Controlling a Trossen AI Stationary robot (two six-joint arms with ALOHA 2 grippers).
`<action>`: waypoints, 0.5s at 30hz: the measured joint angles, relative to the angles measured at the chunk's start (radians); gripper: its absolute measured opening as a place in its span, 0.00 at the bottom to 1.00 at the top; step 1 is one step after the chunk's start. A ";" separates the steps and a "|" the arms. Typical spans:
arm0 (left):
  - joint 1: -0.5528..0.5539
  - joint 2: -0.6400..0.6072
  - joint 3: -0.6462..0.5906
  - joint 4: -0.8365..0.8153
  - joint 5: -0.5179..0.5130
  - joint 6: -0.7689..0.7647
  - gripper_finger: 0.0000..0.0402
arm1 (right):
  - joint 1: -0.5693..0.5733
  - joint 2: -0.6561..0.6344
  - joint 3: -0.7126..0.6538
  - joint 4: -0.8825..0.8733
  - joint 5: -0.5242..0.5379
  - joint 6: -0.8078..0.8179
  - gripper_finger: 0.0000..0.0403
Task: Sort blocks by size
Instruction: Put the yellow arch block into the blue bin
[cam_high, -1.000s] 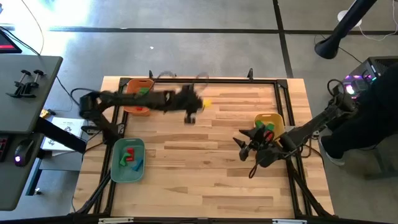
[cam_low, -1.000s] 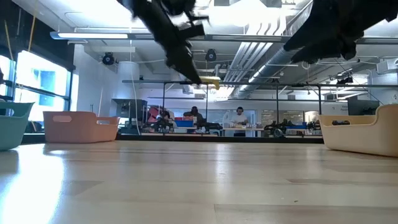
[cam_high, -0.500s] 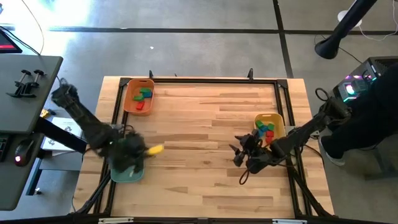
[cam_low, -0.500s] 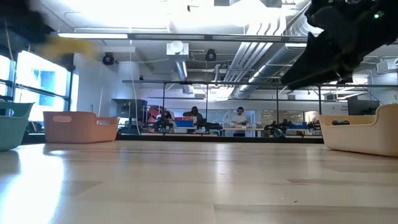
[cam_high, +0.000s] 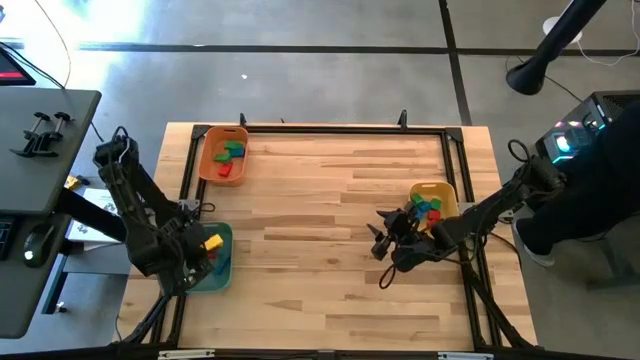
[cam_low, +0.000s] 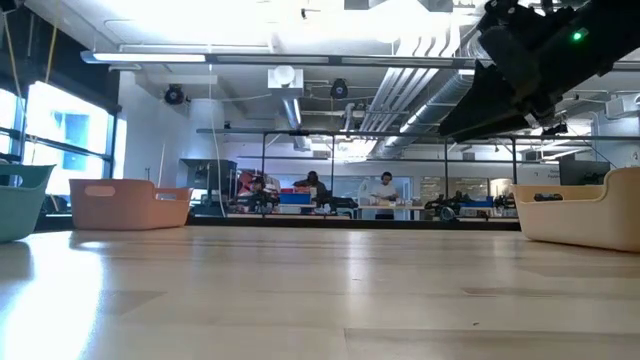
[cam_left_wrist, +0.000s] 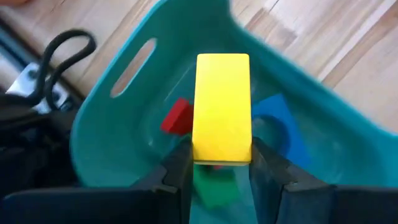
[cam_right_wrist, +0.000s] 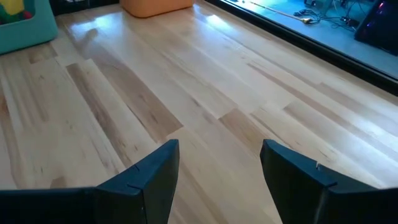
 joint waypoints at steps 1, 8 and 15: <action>0.000 0.008 0.000 0.005 -0.015 0.000 0.22 | 0.000 0.000 0.000 -0.001 0.000 0.000 0.55; 0.002 0.094 0.000 0.012 -0.020 0.012 0.23 | 0.005 0.000 0.000 0.002 -0.001 0.002 0.55; 0.009 0.142 0.000 0.020 -0.019 -0.047 0.39 | 0.005 0.000 0.000 0.002 -0.002 -0.001 0.55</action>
